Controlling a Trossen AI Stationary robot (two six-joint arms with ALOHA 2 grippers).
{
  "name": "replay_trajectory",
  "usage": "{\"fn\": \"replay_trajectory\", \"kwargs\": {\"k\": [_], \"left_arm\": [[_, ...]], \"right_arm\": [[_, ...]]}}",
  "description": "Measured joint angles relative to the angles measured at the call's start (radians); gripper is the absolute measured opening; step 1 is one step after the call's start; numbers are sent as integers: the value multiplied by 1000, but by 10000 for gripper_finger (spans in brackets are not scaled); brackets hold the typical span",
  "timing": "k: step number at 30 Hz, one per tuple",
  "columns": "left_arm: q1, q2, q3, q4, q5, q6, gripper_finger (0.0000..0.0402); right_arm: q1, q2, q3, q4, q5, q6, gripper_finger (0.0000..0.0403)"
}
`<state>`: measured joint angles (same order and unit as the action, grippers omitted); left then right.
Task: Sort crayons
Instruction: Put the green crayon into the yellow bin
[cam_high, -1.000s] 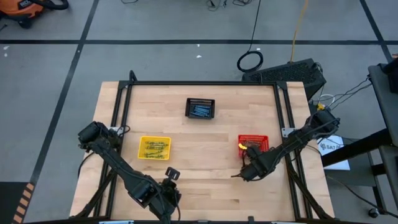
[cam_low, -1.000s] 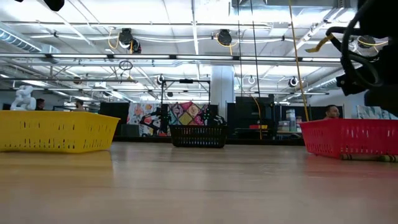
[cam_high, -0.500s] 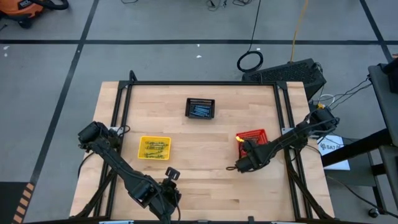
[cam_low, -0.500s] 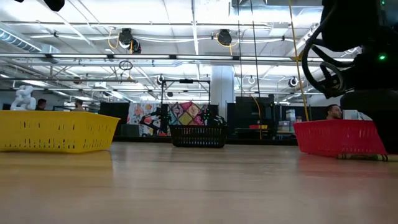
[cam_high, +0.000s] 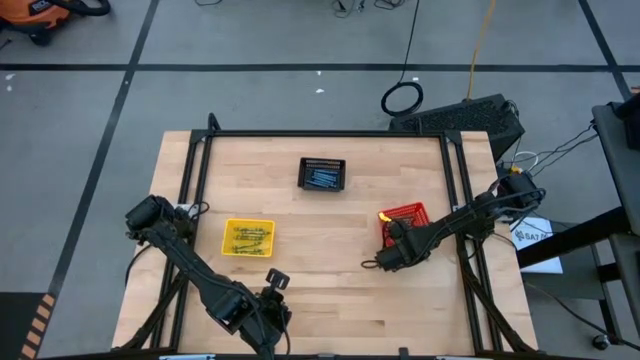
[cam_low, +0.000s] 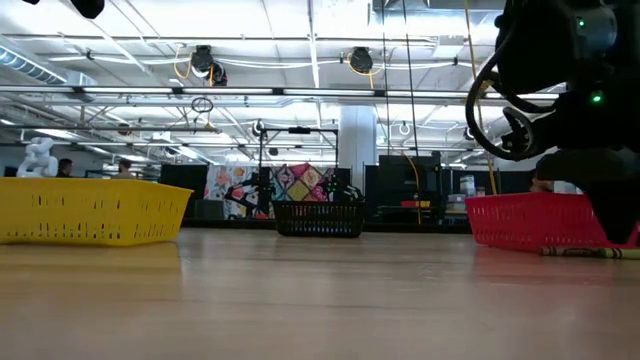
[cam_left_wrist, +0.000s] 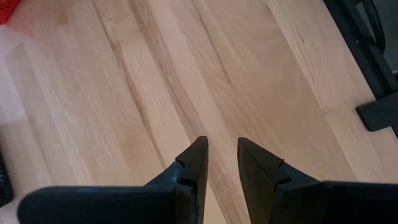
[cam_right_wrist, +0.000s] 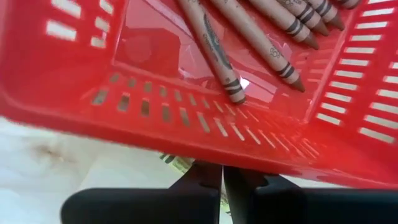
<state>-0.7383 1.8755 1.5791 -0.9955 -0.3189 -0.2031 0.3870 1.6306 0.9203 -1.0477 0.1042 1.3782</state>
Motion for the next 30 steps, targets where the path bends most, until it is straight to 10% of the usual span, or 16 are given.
{"fn": "replay_trajectory", "kwargs": {"k": [30], "left_arm": [[6, 0, 0, 19, 0, 0, 80]], "right_arm": [[66, 0, 0, -30, -189, -178, 36]]}}
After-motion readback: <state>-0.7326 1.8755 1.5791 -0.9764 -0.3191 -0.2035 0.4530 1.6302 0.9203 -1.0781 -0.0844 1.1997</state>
